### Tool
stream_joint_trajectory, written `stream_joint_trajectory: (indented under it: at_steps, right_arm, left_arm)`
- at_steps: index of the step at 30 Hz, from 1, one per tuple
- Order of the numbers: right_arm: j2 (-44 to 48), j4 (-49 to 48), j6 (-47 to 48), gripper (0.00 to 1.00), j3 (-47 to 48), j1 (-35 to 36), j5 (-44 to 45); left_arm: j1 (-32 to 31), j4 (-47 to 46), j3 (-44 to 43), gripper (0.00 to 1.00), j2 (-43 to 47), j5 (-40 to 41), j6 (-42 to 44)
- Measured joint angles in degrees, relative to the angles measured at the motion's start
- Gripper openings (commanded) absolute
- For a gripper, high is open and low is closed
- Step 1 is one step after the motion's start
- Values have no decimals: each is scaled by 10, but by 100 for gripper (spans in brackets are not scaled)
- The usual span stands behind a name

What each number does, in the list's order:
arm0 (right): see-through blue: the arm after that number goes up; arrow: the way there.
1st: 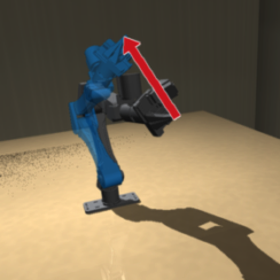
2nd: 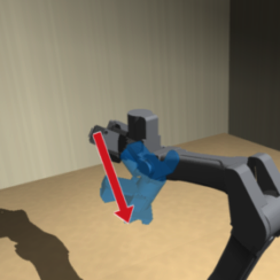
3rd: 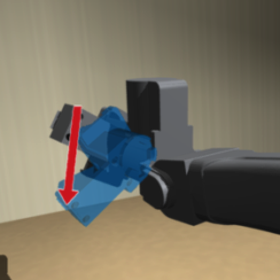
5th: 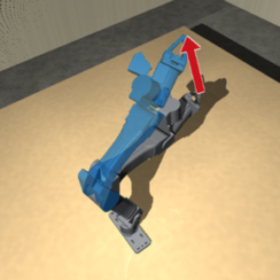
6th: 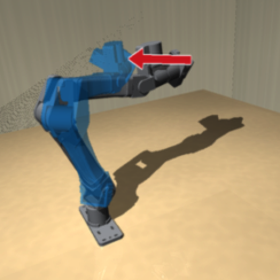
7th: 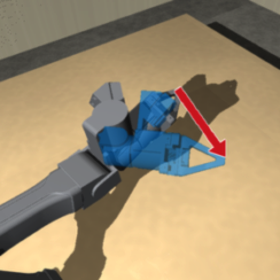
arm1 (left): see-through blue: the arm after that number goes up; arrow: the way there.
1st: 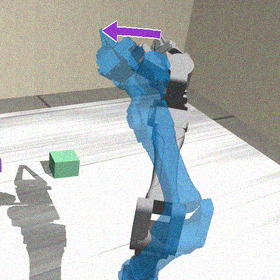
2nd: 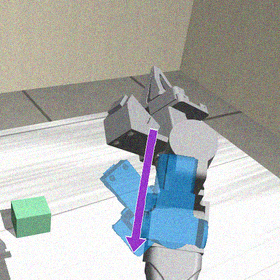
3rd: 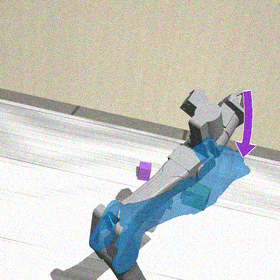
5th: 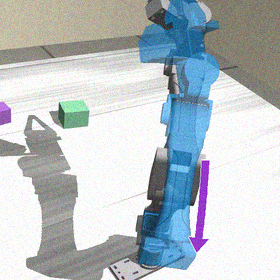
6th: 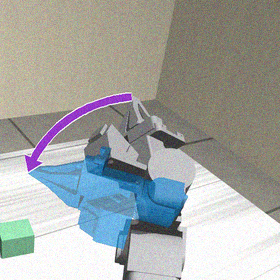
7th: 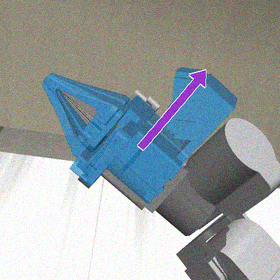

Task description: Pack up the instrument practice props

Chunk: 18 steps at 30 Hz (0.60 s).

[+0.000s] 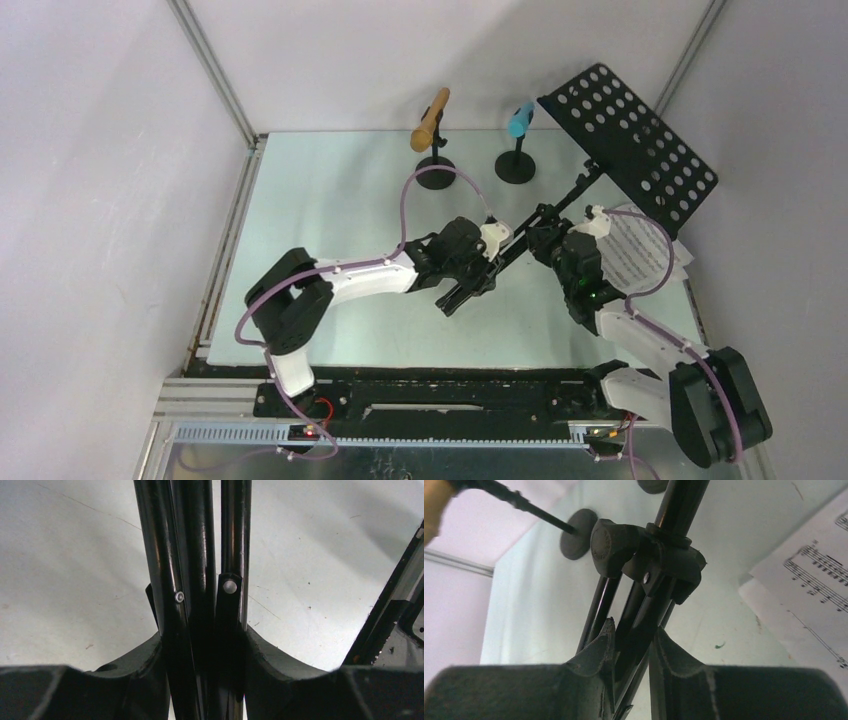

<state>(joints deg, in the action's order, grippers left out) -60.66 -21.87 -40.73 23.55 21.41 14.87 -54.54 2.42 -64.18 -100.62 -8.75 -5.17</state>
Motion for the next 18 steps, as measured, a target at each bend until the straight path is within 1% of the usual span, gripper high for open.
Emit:
stream_joint_trajectory:
  at_steps: [5, 10, 16, 18]
  right_arm:
    - [-53, 2, -21, 0, 0, -34, -34]
    - [-103, -18, -31, 0, 2, -55, -65]
    - [-144, -44, -45, 0, 7, -74, -82]
    - [-158, -47, -47, 0, 9, -78, -88]
  left_arm:
    - [11, 57, -53, 0, -50, -31, -18]
    - [23, 94, -86, 0, -83, -53, -25]
    - [33, 155, -149, 0, -129, -74, -23]
    - [35, 171, -163, 3, -142, -81, -23]
